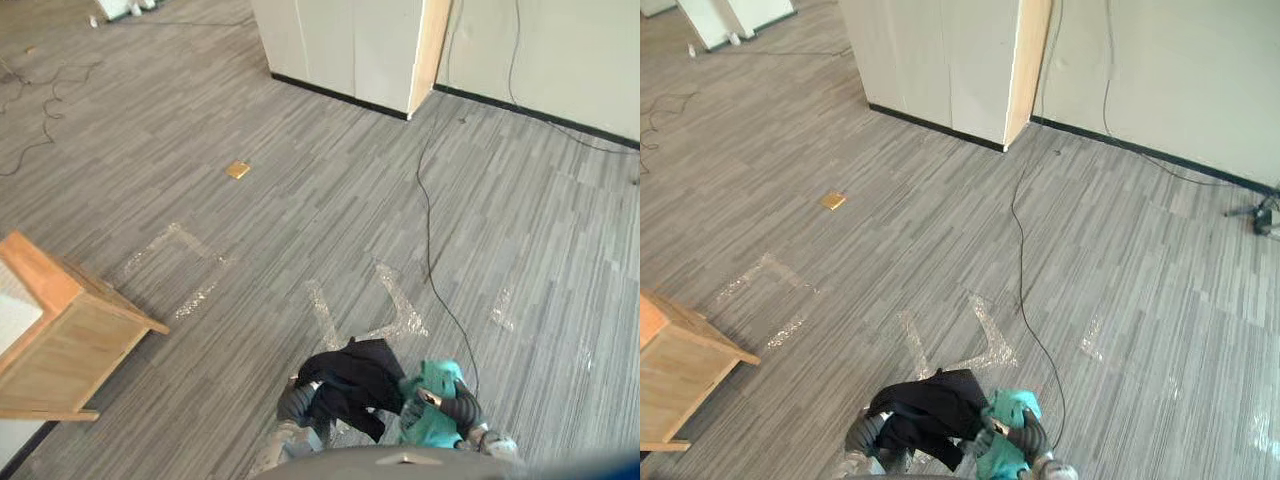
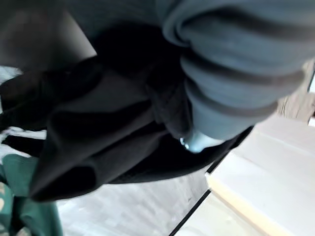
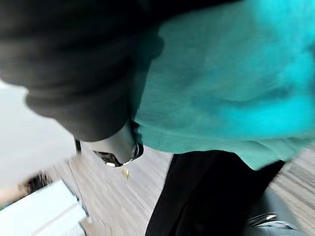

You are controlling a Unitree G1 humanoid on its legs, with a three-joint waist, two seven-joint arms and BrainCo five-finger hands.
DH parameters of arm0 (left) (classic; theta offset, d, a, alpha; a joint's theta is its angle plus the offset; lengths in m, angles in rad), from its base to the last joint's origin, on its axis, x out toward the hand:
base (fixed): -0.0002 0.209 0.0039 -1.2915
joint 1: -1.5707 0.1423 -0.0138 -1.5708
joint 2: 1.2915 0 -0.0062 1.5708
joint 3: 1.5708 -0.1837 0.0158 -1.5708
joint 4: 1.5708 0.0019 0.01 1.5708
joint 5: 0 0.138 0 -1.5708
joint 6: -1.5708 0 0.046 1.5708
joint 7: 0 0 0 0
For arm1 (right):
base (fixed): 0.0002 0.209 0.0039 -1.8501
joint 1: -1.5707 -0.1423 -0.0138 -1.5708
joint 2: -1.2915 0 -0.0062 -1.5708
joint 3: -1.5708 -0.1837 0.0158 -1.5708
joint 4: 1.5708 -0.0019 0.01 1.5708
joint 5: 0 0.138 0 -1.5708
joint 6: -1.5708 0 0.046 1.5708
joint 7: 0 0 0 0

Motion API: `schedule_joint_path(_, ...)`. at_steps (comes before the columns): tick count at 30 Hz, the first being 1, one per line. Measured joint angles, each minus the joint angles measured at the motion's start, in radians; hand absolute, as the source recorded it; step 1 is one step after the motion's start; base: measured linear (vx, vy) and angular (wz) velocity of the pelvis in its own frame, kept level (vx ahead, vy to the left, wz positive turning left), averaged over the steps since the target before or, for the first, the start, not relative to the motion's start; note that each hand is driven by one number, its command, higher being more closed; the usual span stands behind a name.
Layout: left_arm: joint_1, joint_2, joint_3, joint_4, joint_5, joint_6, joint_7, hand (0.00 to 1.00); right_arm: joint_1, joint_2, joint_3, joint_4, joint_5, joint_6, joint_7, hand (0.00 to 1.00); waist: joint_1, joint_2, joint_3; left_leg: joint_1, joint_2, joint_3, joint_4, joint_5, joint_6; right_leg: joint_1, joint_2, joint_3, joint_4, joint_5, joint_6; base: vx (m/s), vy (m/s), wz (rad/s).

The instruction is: Tidy the bed and pick cloth on bed and put in laundry

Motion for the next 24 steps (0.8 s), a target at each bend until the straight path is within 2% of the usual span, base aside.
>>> schedule_joint_path(2, -0.002, 0.007, 0.003, 0.036, 0.000, -0.003, 0.035, 1.00, -0.002, -0.004, 0.034, 0.011, 0.000, -0.001, 0.018, 1.00, -0.006, 0.004, 0.007, 0.108, -0.013, -0.106, -0.043, -0.005, -0.012, -0.063, -0.038, 0.012, 0.154, -0.006, -0.027, 0.51, -0.028, 0.99)
schedule_joint_path(4, -0.005, 0.024, -0.001, 0.049, 0.000, -0.003, 0.056, 1.00, 0.014, -0.001, 0.060, 0.005, 0.001, -0.014, 0.020, 1.00, -0.023, 0.003, 0.009, 0.185, -0.017, -0.208, -0.097, 0.003, -0.044, -0.133, -0.061, 0.021, 0.150, -0.021, -0.049, 0.44, -0.111, 1.47)
schedule_joint_path(5, -0.011, 0.041, -0.002, 0.051, 0.000, -0.005, 0.066, 1.00, 0.022, 0.001, 0.081, 0.000, 0.001, -0.020, 0.011, 1.00, -0.031, -0.011, 0.011, 0.214, -0.034, -0.284, -0.130, 0.009, -0.065, -0.193, -0.080, 0.040, 0.107, -0.027, -0.045, 0.40, -0.206, 1.83)
schedule_joint_path(6, -0.025, 0.053, -0.003, 0.056, 0.000, -0.004, 0.077, 1.00, 0.022, 0.011, 0.085, -0.004, 0.002, -0.023, -0.001, 1.00, -0.033, -0.029, 0.014, 0.237, -0.049, -0.364, -0.153, 0.009, -0.081, -0.241, -0.086, 0.076, 0.029, -0.038, -0.034, 0.30, -0.206, 1.86)
schedule_joint_path(8, -0.045, 0.062, -0.003, 0.072, 0.001, 0.002, 0.077, 1.00, 0.028, 0.030, 0.083, -0.005, 0.009, -0.025, -0.031, 1.00, -0.034, -0.035, 0.015, 0.265, -0.059, -0.476, -0.174, 0.001, -0.094, -0.286, -0.079, 0.124, -0.167, -0.033, -0.019, 0.27, -0.239, 1.86)
schedule_joint_path(9, -0.049, 0.062, -0.002, 0.086, 0.001, 0.006, 0.074, 1.00, 0.029, 0.030, 0.082, -0.005, 0.011, -0.032, -0.050, 1.00, -0.036, -0.033, 0.015, 0.277, -0.062, -0.551, -0.175, -0.010, -0.111, -0.299, -0.072, 0.165, -0.339, -0.012, 0.004, 0.33, -0.307, 2.12)
schedule_joint_path(11, -0.043, 0.073, 0.002, 0.094, 0.002, 0.007, 0.067, 1.00, 0.029, 0.032, 0.083, -0.004, 0.014, -0.032, -0.057, 1.00, -0.027, -0.030, 0.015, 0.309, -0.063, -0.646, -0.176, -0.028, -0.134, -0.311, -0.068, 0.251, -0.611, 0.076, 0.029, 0.31, -0.285, 1.68)
schedule_joint_path(13, -0.013, 0.087, 0.022, 0.089, 0.002, -0.001, 0.047, 1.00, 0.030, 0.041, 0.084, -0.007, 0.015, -0.032, -0.053, 1.00, -0.017, -0.029, 0.014, 0.320, -0.061, -0.691, -0.160, -0.063, -0.165, -0.358, -0.067, 0.314, -0.691, 0.133, 0.016, 0.34, -0.322, 0.92)
schedule_joint_path(15, 0.022, 0.090, 0.053, 0.089, 0.002, -0.001, 0.027, 1.00, 0.041, 0.048, 0.094, -0.030, 0.015, -0.027, -0.052, 1.00, -0.018, -0.027, 0.011, 0.329, -0.046, -0.745, -0.101, -0.141, -0.199, -0.380, -0.055, 0.330, -0.657, 0.156, -0.003, 0.49, -0.515, 0.84)
schedule_joint_path(16, 0.030, 0.087, 0.059, 0.093, 0.001, 0.003, 0.017, 1.00, 0.042, 0.048, 0.097, -0.043, 0.018, -0.029, -0.053, 1.00, -0.020, -0.019, 0.012, 0.342, -0.024, -0.764, -0.073, -0.184, -0.212, -0.381, -0.036, 0.332, -0.607, 0.207, -0.020, 0.49, -0.522, 0.75)
schedule_joint_path(17, 0.039, 0.081, 0.059, 0.093, 0.001, 0.008, 0.007, 1.00, 0.047, 0.031, 0.098, -0.064, 0.023, -0.030, -0.052, 1.00, -0.028, -0.003, -0.001, 0.346, 0.011, -0.774, -0.060, -0.212, -0.221, -0.391, -0.018, 0.307, -0.547, 0.207, -0.036, 0.53, -0.512, 0.63)
schedule_joint_path(18, 0.071, 0.069, 0.057, 0.092, 0.003, 0.013, 0.000, 1.00, 0.060, 0.002, 0.103, -0.081, 0.051, -0.033, -0.049, 1.00, -0.031, 0.027, -0.030, 0.352, 0.068, -0.763, -0.032, -0.211, -0.245, -0.393, 0.018, 0.259, -0.488, 0.121, -0.073, 0.55, -0.448, 0.65)
schedule_joint_path(19, 0.065, 0.062, 0.066, 0.090, 0.003, 0.012, -0.003, 1.00, 0.043, -0.004, 0.089, -0.057, 0.074, -0.032, -0.053, 1.00, -0.043, 0.036, -0.029, 0.292, 0.092, -0.711, 0.119, -0.175, -0.238, -0.382, 0.024, 0.232, -0.448, 0.073, -0.084, 0.63, -0.552, 0.64)
schedule_joint_path(20, 0.057, 0.053, 0.073, 0.090, 0.001, 0.013, -0.007, 1.00, 0.030, -0.007, 0.075, -0.036, 0.087, -0.030, -0.053, 1.00, -0.053, 0.038, -0.022, 0.230, 0.114, -0.679, 0.253, -0.121, -0.235, -0.353, 0.027, 0.208, -0.446, 0.052, -0.095, 0.52, -0.453, 0.72)
schedule_joint_path(21, 0.051, 0.044, 0.078, 0.089, 0.001, 0.012, -0.023, 1.00, 0.028, -0.033, 0.065, -0.037, 0.096, -0.031, -0.049, 1.00, -0.059, 0.054, 0.002, 0.134, 0.170, -0.645, 0.484, -0.024, -0.223, -0.277, 0.054, 0.165, -0.485, 0.035, -0.109, 0.47, -0.424, 0.59)
schedule_joint_path(22, 0.047, 0.038, 0.076, 0.088, 0.002, 0.006, -0.036, 1.00, 0.030, -0.049, 0.055, -0.043, 0.097, -0.032, -0.045, 1.00, -0.058, 0.079, 0.017, 0.077, 0.200, -0.631, 0.618, -0.016, -0.229, -0.228, 0.078, 0.143, -0.514, 0.027, -0.121, 0.46, -0.319, 0.54)
schedule_joint_path(23, 0.043, 0.038, 0.069, 0.079, 0.004, -0.005, -0.053, 1.00, 0.023, -0.061, 0.036, -0.029, 0.097, -0.031, -0.046, 1.00, -0.050, 0.098, 0.030, -0.004, 0.208, -0.625, 0.798, -0.022, -0.238, -0.149, 0.097, 0.119, -0.560, 0.013, -0.140, 0.51, -0.332, 0.25)
schedule_joint_path(24, 0.041, 0.041, 0.068, 0.066, 0.006, -0.010, -0.073, 1.00, 0.016, -0.060, 0.033, -0.009, 0.097, -0.031, -0.045, 1.00, -0.031, 0.100, 0.033, -0.061, 0.189, -0.592, 0.871, -0.028, -0.247, -0.095, 0.102, 0.116, -0.604, 0.006, -0.146, 0.39, -0.242, 0.10)
